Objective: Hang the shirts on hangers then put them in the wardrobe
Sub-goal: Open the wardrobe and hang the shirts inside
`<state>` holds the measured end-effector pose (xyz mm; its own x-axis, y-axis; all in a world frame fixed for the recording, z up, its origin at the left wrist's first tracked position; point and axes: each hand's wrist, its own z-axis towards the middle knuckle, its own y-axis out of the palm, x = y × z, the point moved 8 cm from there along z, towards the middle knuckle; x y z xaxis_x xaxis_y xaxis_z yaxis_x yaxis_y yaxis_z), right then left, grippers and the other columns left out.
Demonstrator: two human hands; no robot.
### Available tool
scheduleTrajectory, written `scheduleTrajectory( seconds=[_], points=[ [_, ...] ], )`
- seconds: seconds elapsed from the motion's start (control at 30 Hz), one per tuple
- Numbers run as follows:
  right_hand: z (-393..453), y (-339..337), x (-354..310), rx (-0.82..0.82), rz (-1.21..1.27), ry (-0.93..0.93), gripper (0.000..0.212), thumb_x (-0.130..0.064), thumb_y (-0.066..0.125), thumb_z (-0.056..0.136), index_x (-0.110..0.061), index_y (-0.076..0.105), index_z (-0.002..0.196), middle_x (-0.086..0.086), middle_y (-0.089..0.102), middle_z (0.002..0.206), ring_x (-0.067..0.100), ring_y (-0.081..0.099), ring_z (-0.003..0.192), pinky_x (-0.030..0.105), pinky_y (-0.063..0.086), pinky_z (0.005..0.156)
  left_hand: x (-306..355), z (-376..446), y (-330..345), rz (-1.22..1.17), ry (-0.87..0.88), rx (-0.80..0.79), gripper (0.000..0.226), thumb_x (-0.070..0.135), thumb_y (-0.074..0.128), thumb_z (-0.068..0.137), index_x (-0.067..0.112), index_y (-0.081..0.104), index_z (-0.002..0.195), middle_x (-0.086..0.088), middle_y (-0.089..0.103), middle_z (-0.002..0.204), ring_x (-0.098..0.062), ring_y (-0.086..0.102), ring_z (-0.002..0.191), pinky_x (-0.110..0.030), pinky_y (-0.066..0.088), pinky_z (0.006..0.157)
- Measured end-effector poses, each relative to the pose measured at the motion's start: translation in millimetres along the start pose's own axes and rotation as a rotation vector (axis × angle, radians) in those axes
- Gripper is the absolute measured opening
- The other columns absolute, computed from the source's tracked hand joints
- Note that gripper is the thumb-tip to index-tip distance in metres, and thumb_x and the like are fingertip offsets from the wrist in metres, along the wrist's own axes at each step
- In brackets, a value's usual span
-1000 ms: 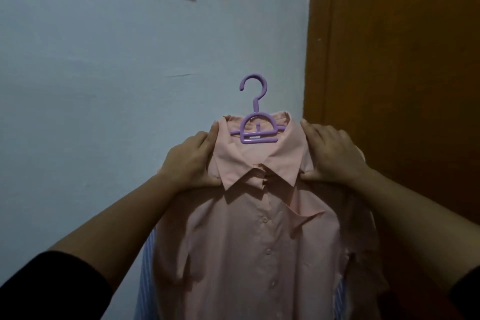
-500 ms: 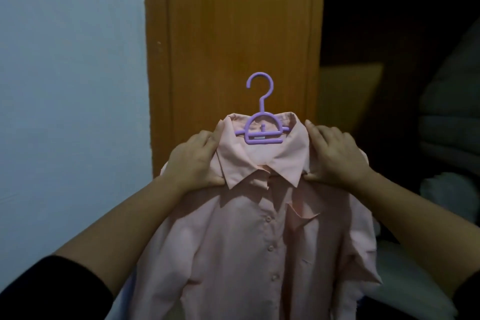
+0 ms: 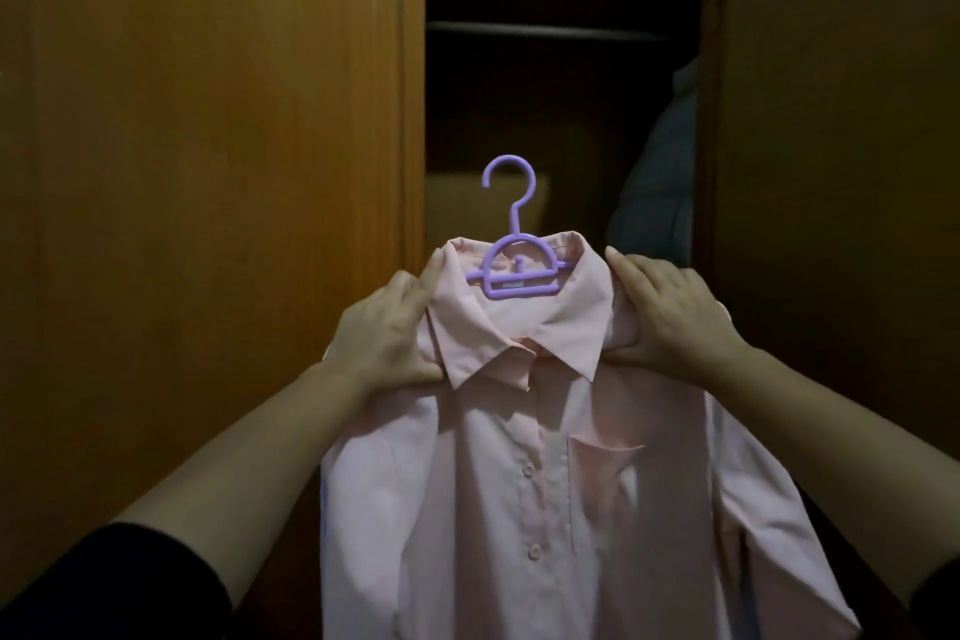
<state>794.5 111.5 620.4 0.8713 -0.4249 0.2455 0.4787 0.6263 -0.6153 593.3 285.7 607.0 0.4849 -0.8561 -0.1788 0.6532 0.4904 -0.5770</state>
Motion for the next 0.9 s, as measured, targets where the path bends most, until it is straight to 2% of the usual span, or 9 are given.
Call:
scheduleTrajectory(
  seconds=[0.13, 0.23, 0.3, 0.4, 0.53, 0.7, 0.9],
  points=[
    [-2, 10, 38, -0.013, -0.037, 0.026, 0.112, -0.067, 0.069, 0.065, -0.015, 0.019, 0.15, 0.011, 0.039, 0.147, 0.032, 0.041, 0.131, 0.049, 0.035, 0.102, 17, 32, 28, -0.032, 0.003, -0.013, 0.119, 0.07, 0.059, 0.061, 0.029, -0.005, 0.152, -0.006, 0.047, 0.116, -0.022, 0.054, 0.094, -0.028, 0.041, 0.065],
    [2, 20, 61, -0.001, -0.056, 0.053, 0.108, -0.065, 0.07, 0.066, -0.013, 0.025, 0.149, 0.013, 0.045, 0.141, 0.034, 0.047, 0.124, 0.05, 0.042, 0.092, 27, 51, 46, -0.059, 0.015, -0.003, 0.123, 0.07, 0.067, 0.064, 0.033, -0.012, 0.15, -0.004, 0.046, 0.116, -0.022, 0.055, 0.094, -0.032, 0.049, 0.066],
    [8, 27, 74, -0.002, -0.069, 0.075, 0.107, -0.062, 0.072, 0.066, -0.012, 0.026, 0.148, 0.014, 0.046, 0.139, 0.035, 0.049, 0.121, 0.049, 0.044, 0.088, 32, 61, 56, -0.055, 0.017, -0.002, 0.123, 0.07, 0.067, 0.066, 0.034, -0.015, 0.149, -0.004, 0.046, 0.117, -0.022, 0.055, 0.095, -0.032, 0.049, 0.066],
    [25, 37, 81, 0.032, -0.066, 0.092, 0.105, -0.058, 0.071, 0.071, -0.014, 0.018, 0.15, 0.012, 0.037, 0.146, 0.033, 0.04, 0.129, 0.049, 0.038, 0.095, 30, 78, 65, -0.023, -0.02, -0.026, 0.122, 0.071, 0.065, 0.069, 0.031, -0.017, 0.149, -0.002, 0.043, 0.121, -0.017, 0.051, 0.099, -0.028, 0.047, 0.07],
    [57, 48, 81, 0.056, -0.029, 0.13, 0.102, -0.058, 0.062, 0.079, -0.021, 0.002, 0.151, 0.007, 0.023, 0.152, 0.028, 0.022, 0.138, 0.046, 0.026, 0.104, 11, 104, 65, -0.02, -0.051, -0.008, 0.118, 0.072, 0.063, 0.071, 0.033, -0.016, 0.15, -0.002, 0.042, 0.121, -0.013, 0.048, 0.096, -0.025, 0.04, 0.069],
    [104, 74, 73, 0.107, 0.018, 0.173, 0.098, -0.061, 0.059, 0.08, -0.025, 0.001, 0.151, 0.005, 0.021, 0.152, 0.026, 0.021, 0.138, 0.048, 0.024, 0.108, -26, 127, 66, 0.009, -0.055, 0.004, 0.115, 0.069, 0.064, 0.073, 0.035, -0.015, 0.15, -0.003, 0.043, 0.121, -0.015, 0.049, 0.098, -0.025, 0.04, 0.072],
    [155, 111, 61, 0.157, 0.053, 0.204, 0.097, -0.064, 0.055, 0.081, -0.029, -0.002, 0.15, 0.002, 0.019, 0.152, 0.024, 0.021, 0.138, 0.046, 0.023, 0.11, -72, 155, 78, 0.006, -0.104, -0.081, 0.116, 0.066, 0.068, 0.071, 0.039, -0.011, 0.15, 0.0, 0.043, 0.119, -0.01, 0.043, 0.093, -0.025, 0.04, 0.072]
  ],
)
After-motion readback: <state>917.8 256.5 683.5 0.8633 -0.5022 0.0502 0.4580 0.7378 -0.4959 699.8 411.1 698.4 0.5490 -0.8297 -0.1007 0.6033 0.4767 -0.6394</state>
